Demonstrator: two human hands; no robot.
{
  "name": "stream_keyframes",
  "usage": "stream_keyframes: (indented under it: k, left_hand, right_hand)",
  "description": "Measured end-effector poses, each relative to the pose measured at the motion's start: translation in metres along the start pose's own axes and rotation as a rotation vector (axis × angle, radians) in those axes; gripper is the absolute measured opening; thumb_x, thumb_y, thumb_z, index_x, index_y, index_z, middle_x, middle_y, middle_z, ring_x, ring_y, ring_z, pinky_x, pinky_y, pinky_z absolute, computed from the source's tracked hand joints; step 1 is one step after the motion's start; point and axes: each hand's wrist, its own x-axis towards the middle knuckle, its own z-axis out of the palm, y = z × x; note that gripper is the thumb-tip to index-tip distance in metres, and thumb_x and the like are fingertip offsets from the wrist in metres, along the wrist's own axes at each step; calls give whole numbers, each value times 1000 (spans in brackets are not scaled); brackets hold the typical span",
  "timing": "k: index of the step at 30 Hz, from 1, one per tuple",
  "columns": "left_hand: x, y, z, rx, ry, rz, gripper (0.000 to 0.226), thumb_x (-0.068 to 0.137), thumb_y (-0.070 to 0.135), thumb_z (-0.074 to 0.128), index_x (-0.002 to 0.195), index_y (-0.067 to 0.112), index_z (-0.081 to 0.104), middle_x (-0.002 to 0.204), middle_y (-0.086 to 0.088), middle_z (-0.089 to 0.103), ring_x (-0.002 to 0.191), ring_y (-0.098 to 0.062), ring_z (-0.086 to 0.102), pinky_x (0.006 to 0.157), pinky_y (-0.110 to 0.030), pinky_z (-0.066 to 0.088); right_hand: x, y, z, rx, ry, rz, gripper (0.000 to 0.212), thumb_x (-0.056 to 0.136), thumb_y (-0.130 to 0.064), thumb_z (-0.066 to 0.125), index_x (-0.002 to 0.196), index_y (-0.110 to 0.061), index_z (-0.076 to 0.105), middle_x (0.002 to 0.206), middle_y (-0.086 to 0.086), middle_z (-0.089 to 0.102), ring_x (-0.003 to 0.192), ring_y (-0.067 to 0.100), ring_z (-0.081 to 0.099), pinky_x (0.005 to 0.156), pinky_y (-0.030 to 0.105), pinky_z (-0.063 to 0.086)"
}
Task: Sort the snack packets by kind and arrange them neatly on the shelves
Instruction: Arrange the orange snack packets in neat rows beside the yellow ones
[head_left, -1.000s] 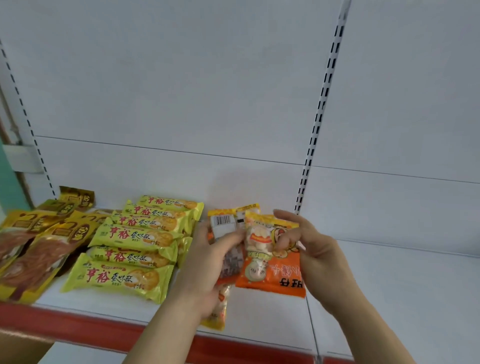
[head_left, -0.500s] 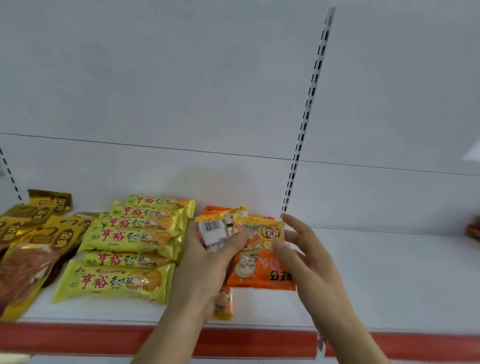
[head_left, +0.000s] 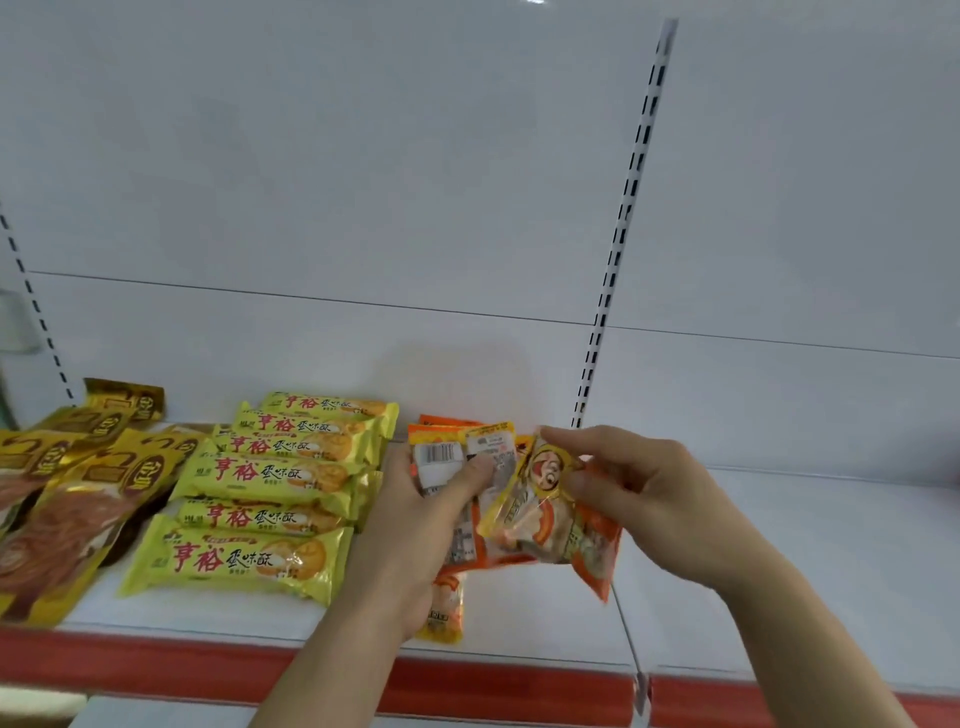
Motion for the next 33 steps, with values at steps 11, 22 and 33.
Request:
stream_keyframes:
  k: [11,22,33]
  left_hand:
    - [3,-9,14,32,1,-5,49,78,18,87,118,26,58,106,-2,80,89,-24,80,76,-45,65]
    - [13,-19,20,45,87,56,47,83,17,86,117,28,55,106,-1,79,87,-24,80,75,-53,65]
    - [15,2,-7,-5,182,38,48,84,17,85,119,18,53,101,-8,78,78,-26,80,60,-45,65]
  right_hand:
    - [21,-2,5,-136,285,119,53,85,-40,75,132,-43,51,118,-21,58,104,2,61,66,22,59]
    - [6,18,57,471,678,258,42,96,-21,66,124,-41,42,97,-1,76,81,13,75,65,27,60]
    - [49,82,31,-139,273,336,39,96,-5,42,116,-33,61,112,-1,65,94,14,68,77,29,57]
